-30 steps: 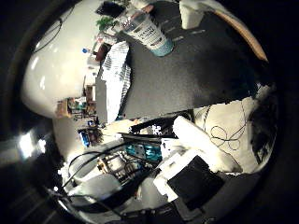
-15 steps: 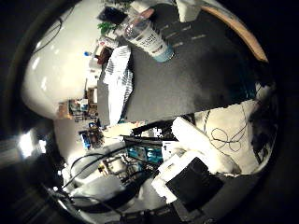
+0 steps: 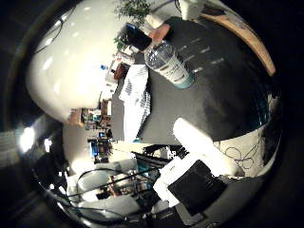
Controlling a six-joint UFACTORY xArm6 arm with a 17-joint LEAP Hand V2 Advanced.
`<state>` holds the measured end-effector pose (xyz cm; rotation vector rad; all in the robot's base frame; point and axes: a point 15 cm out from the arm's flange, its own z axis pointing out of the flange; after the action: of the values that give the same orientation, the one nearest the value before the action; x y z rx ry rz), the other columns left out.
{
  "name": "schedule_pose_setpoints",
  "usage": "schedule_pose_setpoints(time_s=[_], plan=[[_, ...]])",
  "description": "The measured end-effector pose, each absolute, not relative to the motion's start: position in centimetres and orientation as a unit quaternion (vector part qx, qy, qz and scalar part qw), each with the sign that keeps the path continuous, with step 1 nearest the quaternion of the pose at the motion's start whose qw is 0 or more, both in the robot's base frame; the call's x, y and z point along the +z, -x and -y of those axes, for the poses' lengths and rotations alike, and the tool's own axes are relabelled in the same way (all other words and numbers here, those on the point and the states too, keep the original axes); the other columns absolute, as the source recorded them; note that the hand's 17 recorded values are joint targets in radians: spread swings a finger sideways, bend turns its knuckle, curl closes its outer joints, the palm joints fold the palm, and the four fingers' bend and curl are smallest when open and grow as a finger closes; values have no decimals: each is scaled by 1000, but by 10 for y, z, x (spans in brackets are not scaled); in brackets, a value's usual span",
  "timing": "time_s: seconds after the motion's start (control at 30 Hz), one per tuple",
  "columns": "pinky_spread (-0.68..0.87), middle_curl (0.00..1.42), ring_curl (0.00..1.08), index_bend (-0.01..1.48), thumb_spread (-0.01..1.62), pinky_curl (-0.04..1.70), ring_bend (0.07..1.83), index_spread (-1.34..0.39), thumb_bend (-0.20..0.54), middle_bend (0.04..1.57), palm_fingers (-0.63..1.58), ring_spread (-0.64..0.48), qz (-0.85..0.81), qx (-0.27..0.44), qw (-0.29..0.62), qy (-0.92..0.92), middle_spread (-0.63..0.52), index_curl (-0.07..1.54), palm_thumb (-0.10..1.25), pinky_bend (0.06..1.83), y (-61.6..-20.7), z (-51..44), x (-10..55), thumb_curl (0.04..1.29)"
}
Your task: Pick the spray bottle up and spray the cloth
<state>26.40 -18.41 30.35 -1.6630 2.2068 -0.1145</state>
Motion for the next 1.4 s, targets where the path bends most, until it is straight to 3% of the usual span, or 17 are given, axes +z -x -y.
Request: schedule_pose_setpoints(time_s=[0.57, 0.93, 1.4], plan=[[369, 310, 240, 155, 1084, 316, 215, -298, -22, 197, 152, 176, -778, -41, 261, 570, 72, 304, 740, 312, -287, 189, 297, 372], [274, 295, 262, 149, 1068, 330, 237, -121, -25, 186, -6, 161, -773, -40, 291, 562, 206, 272, 671, 347, -290, 195, 292, 348], [264, 288, 269, 138, 1058, 335, 250, -184, -26, 184, -48, 158, -758, -45, 345, 552, 216, 214, 573, 379, -309, 199, 281, 308]])
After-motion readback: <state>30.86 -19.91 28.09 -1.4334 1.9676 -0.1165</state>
